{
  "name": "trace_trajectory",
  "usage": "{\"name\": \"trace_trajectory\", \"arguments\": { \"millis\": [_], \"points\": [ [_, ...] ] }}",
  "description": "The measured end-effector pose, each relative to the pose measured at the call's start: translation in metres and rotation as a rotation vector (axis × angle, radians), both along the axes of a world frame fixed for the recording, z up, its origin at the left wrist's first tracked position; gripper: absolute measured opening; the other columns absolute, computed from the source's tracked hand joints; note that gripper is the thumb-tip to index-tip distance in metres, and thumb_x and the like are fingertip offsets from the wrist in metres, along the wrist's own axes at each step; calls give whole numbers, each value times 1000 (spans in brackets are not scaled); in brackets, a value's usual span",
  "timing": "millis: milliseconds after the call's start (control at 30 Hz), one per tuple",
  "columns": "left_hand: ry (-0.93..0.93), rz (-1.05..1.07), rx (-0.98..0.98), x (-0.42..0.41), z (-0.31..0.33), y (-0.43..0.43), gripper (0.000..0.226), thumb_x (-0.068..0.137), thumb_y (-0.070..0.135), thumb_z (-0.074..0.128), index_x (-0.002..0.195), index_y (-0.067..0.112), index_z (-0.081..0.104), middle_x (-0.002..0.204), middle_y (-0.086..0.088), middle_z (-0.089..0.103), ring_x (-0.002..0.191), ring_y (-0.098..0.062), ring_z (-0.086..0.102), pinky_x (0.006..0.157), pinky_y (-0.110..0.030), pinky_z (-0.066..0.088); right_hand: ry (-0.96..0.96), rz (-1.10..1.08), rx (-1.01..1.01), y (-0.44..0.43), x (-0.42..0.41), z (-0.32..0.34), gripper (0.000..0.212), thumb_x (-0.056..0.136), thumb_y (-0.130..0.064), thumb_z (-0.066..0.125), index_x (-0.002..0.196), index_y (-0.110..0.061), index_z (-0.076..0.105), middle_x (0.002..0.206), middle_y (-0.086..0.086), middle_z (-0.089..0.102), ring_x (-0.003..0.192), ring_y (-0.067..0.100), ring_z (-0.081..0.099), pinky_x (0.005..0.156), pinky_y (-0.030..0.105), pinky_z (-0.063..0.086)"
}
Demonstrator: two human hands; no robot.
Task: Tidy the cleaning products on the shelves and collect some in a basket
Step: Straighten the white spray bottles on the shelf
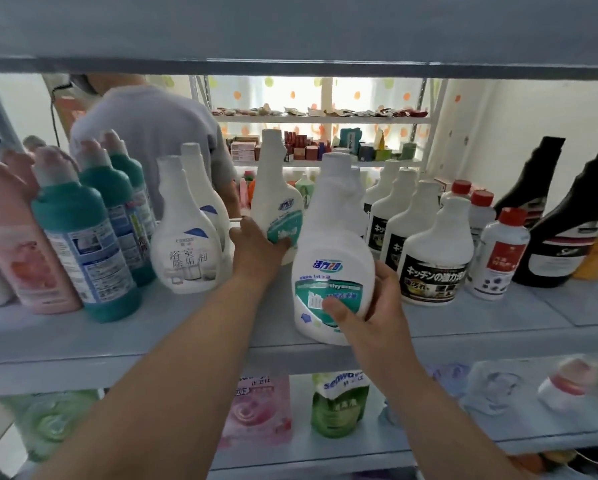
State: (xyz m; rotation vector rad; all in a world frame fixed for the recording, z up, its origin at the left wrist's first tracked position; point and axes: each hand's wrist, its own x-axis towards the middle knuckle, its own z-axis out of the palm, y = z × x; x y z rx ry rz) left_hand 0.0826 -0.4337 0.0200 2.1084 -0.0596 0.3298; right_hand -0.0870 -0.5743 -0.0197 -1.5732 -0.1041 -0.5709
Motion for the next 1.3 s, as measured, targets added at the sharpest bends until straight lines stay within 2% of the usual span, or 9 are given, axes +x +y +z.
{"name": "trace_trajectory", "arguments": {
  "millis": [233, 433, 533, 633, 733, 833, 1000, 1200, 1300],
  "points": [
    [-66, -25, 4, -43, -13, 19, 57, 87, 32, 80, 123, 12, 39, 122, -7, 53, 98, -16, 49, 79, -30, 42, -1, -54, -18, 4, -2, 1, 62, 77, -29, 86, 118, -53, 46, 111, -23, 72, 100, 3, 73, 74, 19, 59],
    [-105, -61, -13, -90, -25, 67, 57, 83, 30, 83, 113, 28, 35, 104, 8, 55, 82, -10, 54, 67, -25, 41, 9, -94, -68, 13, -2, -1, 69, 84, -18, 86, 114, -63, 42, 110, -30, 69, 101, 1, 71, 75, 19, 59],
    [-114, -58, -1, -107, -29, 97, 62, 81, 35, 84, 118, 37, 35, 97, 19, 51, 77, 1, 49, 60, -20, 35, 35, -103, -111, 26, 0, -1, 72, 85, -20, 85, 107, -71, 39, 111, -29, 69, 100, 2, 72, 77, 23, 61],
    [-124, -41, -29, -116, -32, 124, 65, 80, 36, 85, 126, 35, 39, 96, 27, 50, 80, 4, 51, 63, -18, 39, 63, -129, -156, 43, 4, 3, 66, 83, -25, 87, 112, -59, 39, 112, -17, 69, 99, 4, 70, 76, 21, 60],
    [-156, -45, -41, -118, -31, 144, 63, 78, 32, 87, 118, 39, 40, 100, 22, 54, 87, -1, 56, 68, -20, 44, 77, -196, -314, 57, 9, 12, 68, 76, -30, 91, 124, -36, 43, 125, -7, 58, 111, 10, 63, 92, 34, 59],
    [-150, -70, -53, -115, -31, 159, 63, 76, 30, 87, 120, 40, 43, 105, 17, 61, 95, -11, 61, 78, -31, 49, -39, -275, -625, 65, 11, 25, 94, 78, -29, 90, 152, -22, 32, 149, 3, 40, 139, 18, 39, 114, 33, 38],
    [-129, -154, -35, -101, -30, 172, 61, 76, 31, 88, 121, 38, 47, 106, 19, 65, 95, 3, 62, 73, -22, 49, -59, -369, -1311, 73, 20, 61, 109, 85, -38, 83, 163, -40, 7, 161, 20, 25, 149, 37, 24, 121, 49, 30],
    [-84, -254, -32, -84, -29, 173, 61, 76, 28, 88, 122, 40, 49, 108, 20, 70, 96, 8, 66, 76, -12, 50, 51, -415, -1514, 84, 54, 80, 99, 94, -25, 73, 164, -41, 4, 158, 24, 22, 145, 41, 32, 111, 50, 43],
    [-89, -273, -42, -82, -32, 173, 57, 77, 30, 87, 112, 52, 48, 104, 29, 69, 97, 13, 64, 69, -3, 49, 82, -455, -1524, 89, 79, 83, 92, 94, -31, 71, 162, -41, 9, 158, 21, 22, 148, 42, 22, 114, 55, 33]
  ]
}}
